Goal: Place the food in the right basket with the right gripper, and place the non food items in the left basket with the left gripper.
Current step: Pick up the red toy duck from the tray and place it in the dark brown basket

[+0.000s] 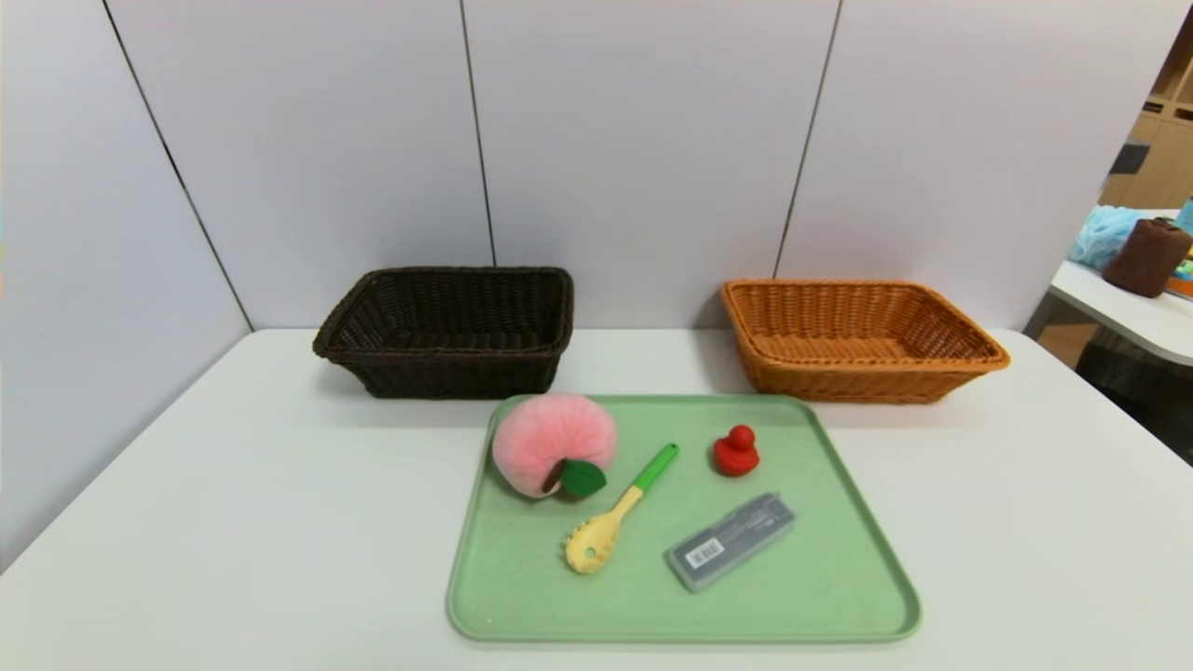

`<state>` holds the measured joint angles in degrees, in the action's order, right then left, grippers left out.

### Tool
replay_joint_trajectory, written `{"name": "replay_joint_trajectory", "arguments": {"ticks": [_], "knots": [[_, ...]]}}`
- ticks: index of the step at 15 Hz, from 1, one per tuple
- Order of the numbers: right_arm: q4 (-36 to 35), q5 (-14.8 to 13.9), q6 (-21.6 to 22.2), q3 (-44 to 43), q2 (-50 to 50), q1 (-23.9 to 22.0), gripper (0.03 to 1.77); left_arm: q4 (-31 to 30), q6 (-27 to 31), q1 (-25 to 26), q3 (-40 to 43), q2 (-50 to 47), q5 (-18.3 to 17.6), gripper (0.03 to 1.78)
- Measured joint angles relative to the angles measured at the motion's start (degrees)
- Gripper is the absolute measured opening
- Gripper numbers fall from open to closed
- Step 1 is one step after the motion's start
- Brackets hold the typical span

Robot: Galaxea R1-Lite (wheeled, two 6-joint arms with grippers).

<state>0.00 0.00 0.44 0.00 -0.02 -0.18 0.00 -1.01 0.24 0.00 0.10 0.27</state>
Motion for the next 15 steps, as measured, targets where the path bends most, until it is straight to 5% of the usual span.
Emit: {"name": "replay_joint_trajectory", "arguments": {"ticks": [9, 15], "knots": [[-0.21, 0.02, -0.9, -0.11, 0.0, 0.0, 1.7, 0.13, 2.44, 0.0, -0.99, 0.0, -0.06, 1.69], [7.59, 2.65, -1.78, -20.55, 9.31, -0.11, 1.7, 12.13, 3.55, -0.02, -24.58, 8.36, -2.72, 1.69]]}}
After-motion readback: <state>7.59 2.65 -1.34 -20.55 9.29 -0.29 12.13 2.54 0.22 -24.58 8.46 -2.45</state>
